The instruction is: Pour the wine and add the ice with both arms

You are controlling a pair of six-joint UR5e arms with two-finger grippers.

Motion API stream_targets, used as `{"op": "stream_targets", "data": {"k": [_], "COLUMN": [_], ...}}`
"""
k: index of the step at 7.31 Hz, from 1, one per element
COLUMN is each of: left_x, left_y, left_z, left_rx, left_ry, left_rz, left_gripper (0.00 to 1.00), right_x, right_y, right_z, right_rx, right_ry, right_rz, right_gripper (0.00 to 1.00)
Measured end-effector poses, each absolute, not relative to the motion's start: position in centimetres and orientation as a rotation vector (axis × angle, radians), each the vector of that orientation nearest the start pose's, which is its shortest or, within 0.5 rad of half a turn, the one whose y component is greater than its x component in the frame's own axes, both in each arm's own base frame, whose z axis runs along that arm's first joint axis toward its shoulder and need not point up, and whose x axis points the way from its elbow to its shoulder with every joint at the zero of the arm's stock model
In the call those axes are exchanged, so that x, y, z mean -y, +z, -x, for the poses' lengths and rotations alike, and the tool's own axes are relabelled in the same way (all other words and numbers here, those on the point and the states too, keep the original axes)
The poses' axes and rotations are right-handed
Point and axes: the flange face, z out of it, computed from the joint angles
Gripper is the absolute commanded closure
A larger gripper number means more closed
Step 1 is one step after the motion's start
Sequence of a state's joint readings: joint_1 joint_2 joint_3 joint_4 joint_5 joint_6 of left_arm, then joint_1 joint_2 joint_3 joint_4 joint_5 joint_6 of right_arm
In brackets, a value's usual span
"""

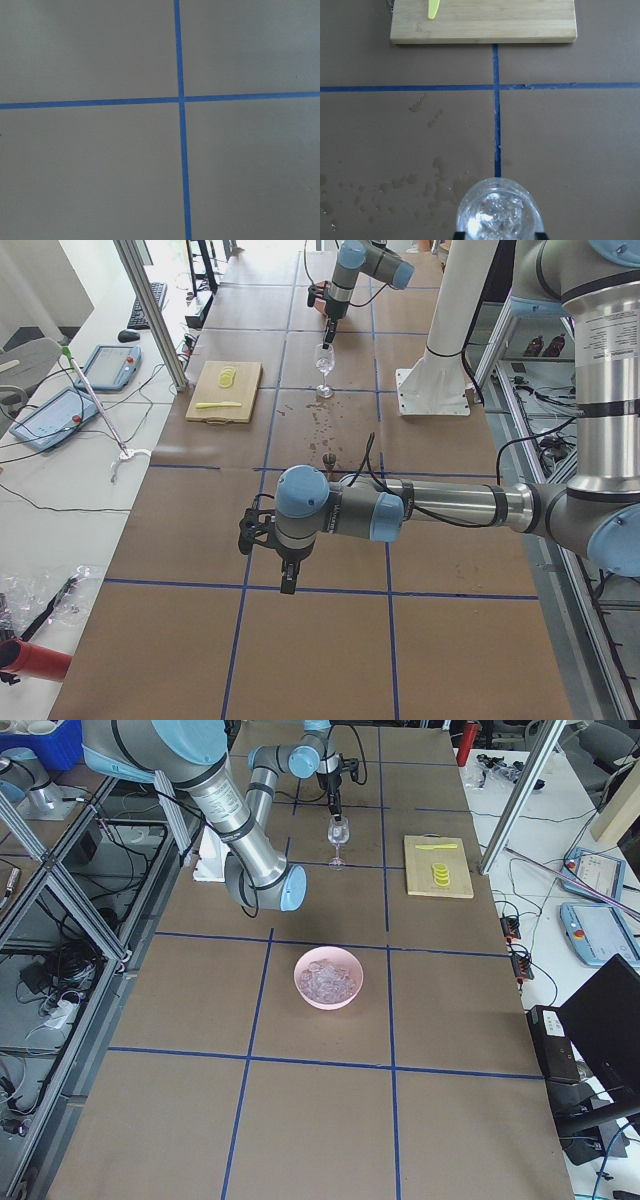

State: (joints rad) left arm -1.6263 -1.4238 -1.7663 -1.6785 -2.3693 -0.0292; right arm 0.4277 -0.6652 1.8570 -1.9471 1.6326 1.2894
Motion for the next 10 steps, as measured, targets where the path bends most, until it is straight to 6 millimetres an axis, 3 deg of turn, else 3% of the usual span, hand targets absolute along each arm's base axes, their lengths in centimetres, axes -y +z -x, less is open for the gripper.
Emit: {"op": "stream_targets", "data": {"k": [2, 3, 5, 7, 9, 10], "left_x": [43.4, 43.4, 42.9, 41.7, 41.2, 41.2], "left_y": [61.7, 61.8, 62.3, 62.7, 62.9, 62.9], "left_z": [8.6, 8.6, 8.7, 8.6, 8.5, 8.4], "left_rx": [-0.795, -0.795, -0.795, -0.795, -0.795, -0.792], "left_ry": [-0.019, -0.019, -0.025, -0.030, -0.032, -0.028], "left_rz": [-0.157, -0.156, -0.146, -0.133, -0.125, -0.124], "left_gripper": [0.00, 0.00, 0.00, 0.00, 0.00, 0.00], "right_x": [37.8, 39.5, 45.1, 51.9, 56.2, 57.5], "right_y": [5.3, 5.7, 9.4, 17.0, 25.8, 30.7], "right_z": [49.8, 47.7, 40.1, 28.8, 17.4, 12.4], "right_rx": [0.797, 0.800, 0.795, 0.776, 0.745, 0.729], "right_ry": [0.104, 0.092, 0.023, -0.086, -0.191, -0.233], "right_rz": [-0.237, -0.239, -0.215, -0.194, -0.197, -0.187], "right_gripper": [0.00, 0.00, 0.00, 0.00, 0.00, 0.00]}}
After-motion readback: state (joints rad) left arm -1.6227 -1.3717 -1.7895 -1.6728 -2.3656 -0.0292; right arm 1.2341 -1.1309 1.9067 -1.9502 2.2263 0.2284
